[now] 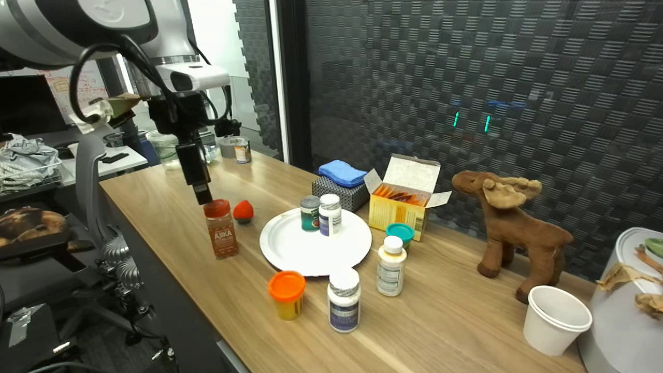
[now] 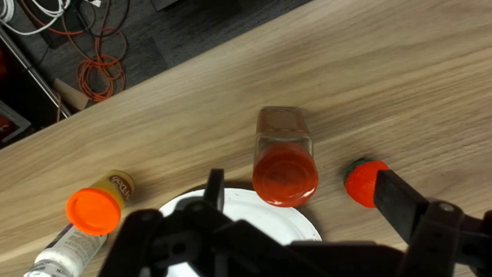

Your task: Put all the bottles and the orange plushie surrounding the white plate, on the white plate

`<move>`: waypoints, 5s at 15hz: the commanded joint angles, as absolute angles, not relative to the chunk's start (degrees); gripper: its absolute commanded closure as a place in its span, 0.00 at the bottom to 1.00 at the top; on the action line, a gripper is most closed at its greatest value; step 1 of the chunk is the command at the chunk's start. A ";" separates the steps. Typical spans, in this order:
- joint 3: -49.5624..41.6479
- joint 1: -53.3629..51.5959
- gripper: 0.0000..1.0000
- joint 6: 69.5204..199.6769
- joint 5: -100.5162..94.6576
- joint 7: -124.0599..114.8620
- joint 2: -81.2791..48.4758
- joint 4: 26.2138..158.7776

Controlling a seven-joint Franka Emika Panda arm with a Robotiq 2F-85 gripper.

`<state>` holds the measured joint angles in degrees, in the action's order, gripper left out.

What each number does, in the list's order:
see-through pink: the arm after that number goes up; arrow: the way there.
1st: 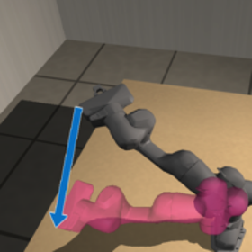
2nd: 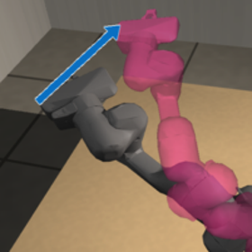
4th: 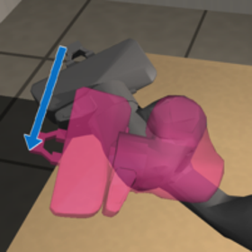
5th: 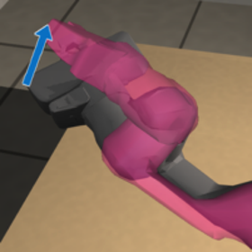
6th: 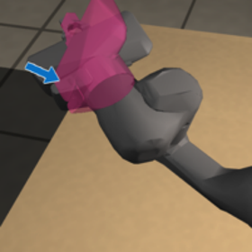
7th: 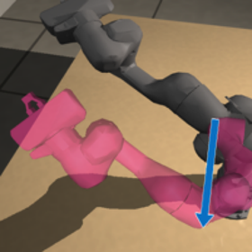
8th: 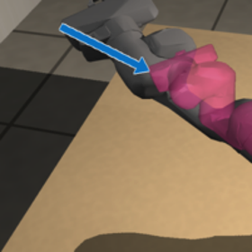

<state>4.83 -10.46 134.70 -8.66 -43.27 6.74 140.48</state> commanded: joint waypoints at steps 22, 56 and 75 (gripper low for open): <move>5.56 -6.80 0.27 134.31 -6.41 -32.95 0.45 137.91; 4.60 -4.42 0.76 121.86 -12.52 -34.48 3.71 127.05; -4.24 0.61 0.76 133.71 -7.01 -33.03 -12.99 115.07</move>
<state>-3.49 0.74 133.40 -8.50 -33.86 -11.07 118.35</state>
